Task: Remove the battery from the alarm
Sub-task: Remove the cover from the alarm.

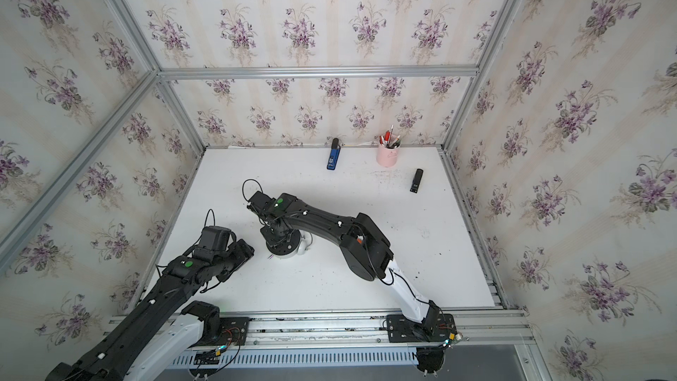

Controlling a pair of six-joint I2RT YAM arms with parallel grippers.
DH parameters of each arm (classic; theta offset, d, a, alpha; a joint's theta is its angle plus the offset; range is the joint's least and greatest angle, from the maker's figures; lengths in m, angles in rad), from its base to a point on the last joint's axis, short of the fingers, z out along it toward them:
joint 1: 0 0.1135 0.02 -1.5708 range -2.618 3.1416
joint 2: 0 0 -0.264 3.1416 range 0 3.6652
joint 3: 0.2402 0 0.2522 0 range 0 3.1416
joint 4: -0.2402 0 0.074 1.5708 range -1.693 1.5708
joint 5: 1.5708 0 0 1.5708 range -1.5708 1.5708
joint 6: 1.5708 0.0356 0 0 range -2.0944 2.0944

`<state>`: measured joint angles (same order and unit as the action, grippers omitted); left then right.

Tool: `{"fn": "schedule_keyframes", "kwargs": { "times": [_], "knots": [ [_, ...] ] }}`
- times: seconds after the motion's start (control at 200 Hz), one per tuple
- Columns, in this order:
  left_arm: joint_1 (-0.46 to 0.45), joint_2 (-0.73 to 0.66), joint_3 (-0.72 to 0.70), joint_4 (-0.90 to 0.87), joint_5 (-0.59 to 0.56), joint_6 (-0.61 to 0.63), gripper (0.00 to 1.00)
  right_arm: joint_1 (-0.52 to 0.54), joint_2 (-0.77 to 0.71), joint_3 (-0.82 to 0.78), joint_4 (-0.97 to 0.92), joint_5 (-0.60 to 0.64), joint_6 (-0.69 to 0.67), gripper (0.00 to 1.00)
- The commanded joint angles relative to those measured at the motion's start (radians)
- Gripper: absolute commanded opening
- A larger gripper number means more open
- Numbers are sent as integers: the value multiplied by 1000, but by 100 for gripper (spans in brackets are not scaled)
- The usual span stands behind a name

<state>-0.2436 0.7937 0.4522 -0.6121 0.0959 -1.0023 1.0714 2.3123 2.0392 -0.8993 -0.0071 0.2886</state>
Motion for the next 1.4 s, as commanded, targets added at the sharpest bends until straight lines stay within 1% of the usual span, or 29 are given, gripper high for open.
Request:
{"fn": "schedule_keyframes", "kwargs": {
  "times": [0.0,0.065,0.12,0.16,0.36,0.505,0.594,0.649,0.714,0.779,0.839,0.934,1.039,1.094,1.124,1.164,1.179,1.249,1.264,1.289,1.349,1.394],
  "knots": [
    [2,-1,1,4,1,17,81,7,27,-1,-47,34,3,15],
    [5,1,1,9,5,24,81,9,36,4,-54,39,1,11],
    [8,3,1,6,5,27,81,11,38,4,-62,45,0,3],
    [9,5,3,7,9,30,81,12,37,3,-64,48,1,0],
    [14,7,15,0,13,42,81,13,-3,6,-67,72,12,0],
    [17,8,29,-5,14,51,81,7,-95,2,-81,100,30,0],
    [19,21,39,1,19,54,81,-19,-154,-14,-115,124,45,0],
    [20,31,43,11,24,54,81,-52,-202,-58,-117,130,49,0],
    [19,53,43,33,36,53,81,-110,-267,-164,-85,134,48,0],
    [18,92,49,67,65,61,81,-199,-319,-291,-12,110,33,0],
    [18,145,62,96,88,67,81,-290,-336,-382,52,74,14,0],
    [19,202,80,147,99,68,81,-395,-295,-428,105,86,-8,0],
    [23,245,127,160,81,91,81,-459,-221,-425,146,82,-34,0],
    [33,268,142,184,101,102,82,-478,-187,-420,155,73,-40,0],
    [41,284,147,210,125,107,82,-485,-174,-423,161,71,-43,7],
    [49,308,155,245,163,114,82,-492,-164,-423,158,69,-42,27],
    [50,318,159,261,180,122,82,-493,-164,-422,157,70,-40,33],
    [51,366,188,321,255,166,82,-496,-190,-432,164,48,-27,53],
    [51,378,194,330,257,176,82,-496,-201,-436,167,43,-24,56],
    [51,392,204,338,300,192,83,-496,-223,-442,167,38,-20,60],
    [52,420,236,350,348,233,83,-498,-290,-459,166,30,-13,71],
    [54,438,257,360,391,260,83,-501,-345,-477,158,22,-12,75]
  ]
}}
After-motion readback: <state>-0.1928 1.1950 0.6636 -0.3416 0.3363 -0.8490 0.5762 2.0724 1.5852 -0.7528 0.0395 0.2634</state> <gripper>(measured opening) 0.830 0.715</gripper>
